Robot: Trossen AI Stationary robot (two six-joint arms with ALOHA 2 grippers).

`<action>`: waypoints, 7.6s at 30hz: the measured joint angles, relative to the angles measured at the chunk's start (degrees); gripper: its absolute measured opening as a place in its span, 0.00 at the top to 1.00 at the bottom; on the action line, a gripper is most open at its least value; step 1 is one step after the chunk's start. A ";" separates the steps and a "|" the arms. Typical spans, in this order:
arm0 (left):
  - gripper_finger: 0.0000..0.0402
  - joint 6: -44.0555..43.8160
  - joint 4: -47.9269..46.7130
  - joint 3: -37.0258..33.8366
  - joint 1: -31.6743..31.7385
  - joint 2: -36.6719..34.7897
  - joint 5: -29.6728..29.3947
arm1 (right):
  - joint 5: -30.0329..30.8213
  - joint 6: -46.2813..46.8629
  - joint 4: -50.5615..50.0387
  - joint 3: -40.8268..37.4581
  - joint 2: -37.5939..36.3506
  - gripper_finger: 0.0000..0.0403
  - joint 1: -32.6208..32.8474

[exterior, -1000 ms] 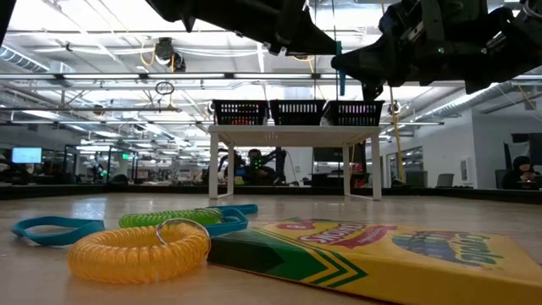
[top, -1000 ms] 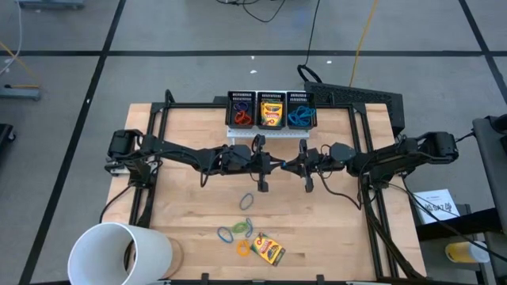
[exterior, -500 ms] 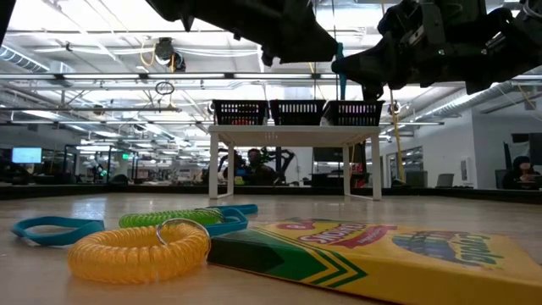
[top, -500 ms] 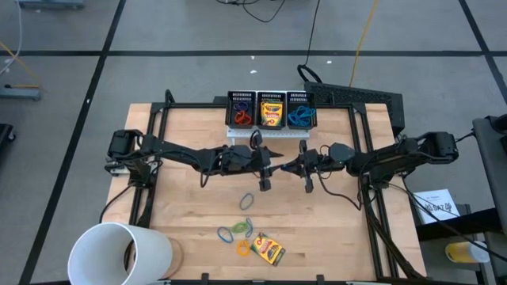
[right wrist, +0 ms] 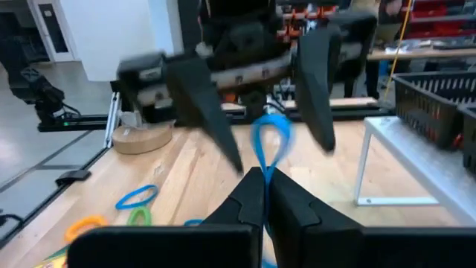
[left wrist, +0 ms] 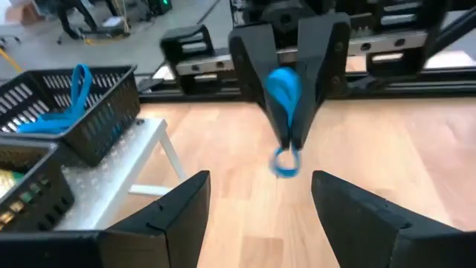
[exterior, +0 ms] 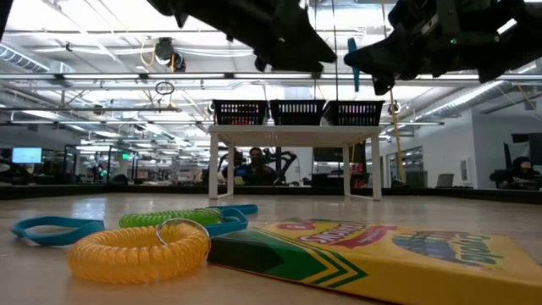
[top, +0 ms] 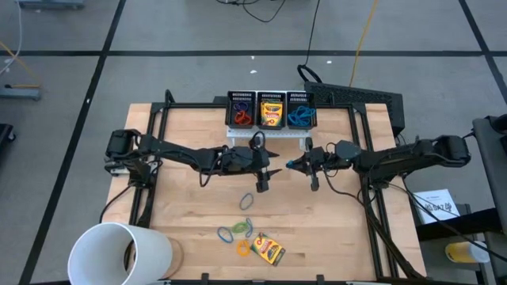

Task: Pick & Place Office Desk Supplies
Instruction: Put the blue rubber band into the right black bin on the shelf

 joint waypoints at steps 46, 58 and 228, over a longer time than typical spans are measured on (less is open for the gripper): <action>0.39 -13.02 2.12 -31.82 2.32 -35.54 -16.51 | 8.63 -4.10 -25.92 18.83 -1.31 1.00 -28.55; 0.39 -14.35 2.21 -31.82 2.32 -35.57 -16.47 | 8.31 0.06 -26.21 18.97 3.12 0.90 -32.48; 0.99 -11.47 -0.36 -26.63 -17.44 -15.48 -12.00 | -15.28 -8.74 -35.47 10.60 -11.09 0.68 -8.81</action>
